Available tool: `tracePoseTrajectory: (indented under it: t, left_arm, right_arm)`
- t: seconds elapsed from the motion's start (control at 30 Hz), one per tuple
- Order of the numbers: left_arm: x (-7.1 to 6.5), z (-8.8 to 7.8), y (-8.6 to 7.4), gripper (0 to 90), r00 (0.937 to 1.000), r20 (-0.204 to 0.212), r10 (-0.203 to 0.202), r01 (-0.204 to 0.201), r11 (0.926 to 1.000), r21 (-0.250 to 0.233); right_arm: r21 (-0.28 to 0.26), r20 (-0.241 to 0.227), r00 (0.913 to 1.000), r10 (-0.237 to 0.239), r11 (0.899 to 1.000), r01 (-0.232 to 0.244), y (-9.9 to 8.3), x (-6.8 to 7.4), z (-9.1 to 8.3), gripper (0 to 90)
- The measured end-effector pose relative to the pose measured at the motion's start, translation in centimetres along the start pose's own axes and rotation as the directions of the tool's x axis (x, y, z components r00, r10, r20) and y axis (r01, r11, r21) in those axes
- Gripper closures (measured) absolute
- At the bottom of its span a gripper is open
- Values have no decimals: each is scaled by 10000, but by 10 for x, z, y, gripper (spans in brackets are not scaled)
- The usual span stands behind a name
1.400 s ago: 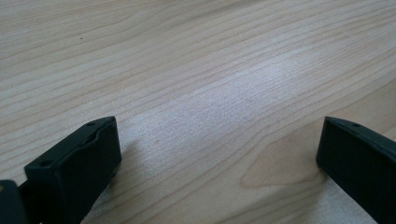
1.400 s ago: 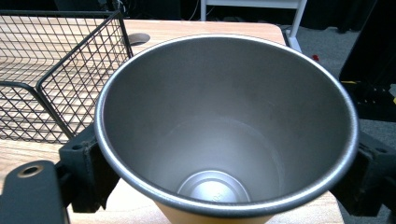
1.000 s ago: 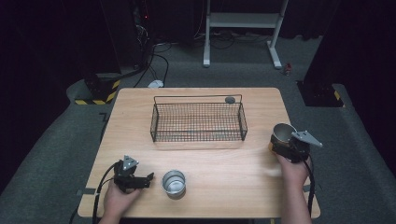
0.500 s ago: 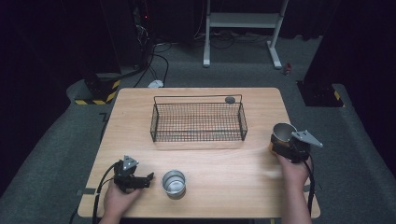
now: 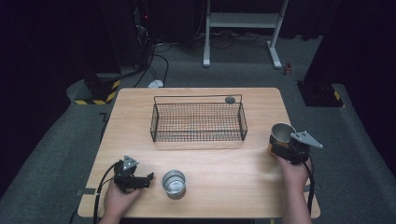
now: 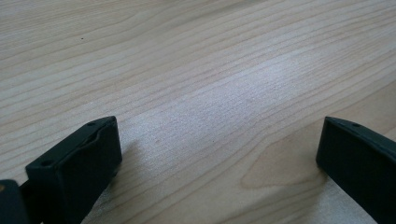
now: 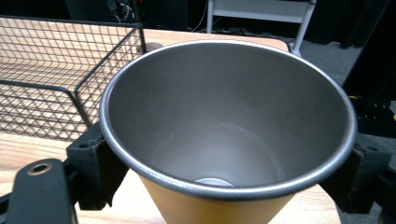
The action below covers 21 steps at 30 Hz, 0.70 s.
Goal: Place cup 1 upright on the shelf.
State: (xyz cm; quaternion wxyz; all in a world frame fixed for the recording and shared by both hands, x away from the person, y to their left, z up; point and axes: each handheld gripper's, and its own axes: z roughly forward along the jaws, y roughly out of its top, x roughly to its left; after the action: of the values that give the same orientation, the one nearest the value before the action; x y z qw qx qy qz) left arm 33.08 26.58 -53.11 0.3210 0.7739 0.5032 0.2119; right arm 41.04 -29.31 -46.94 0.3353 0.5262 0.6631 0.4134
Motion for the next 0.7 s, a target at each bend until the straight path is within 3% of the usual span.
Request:
tracePoseTrajectory:
  t: [0.33,0.7]
  left_arm:
    - [0,0,0,4,10000,-4,6,-6,10000,-5]
    - [0,0,0,6,10000,-53,-13,13,10000,-20]
  right_arm:
    - [-98,-245,9990,-380,9992,378,-1,19,-7,139]
    - [-375,-839,9948,-570,9978,540,-3,47,-23,139]
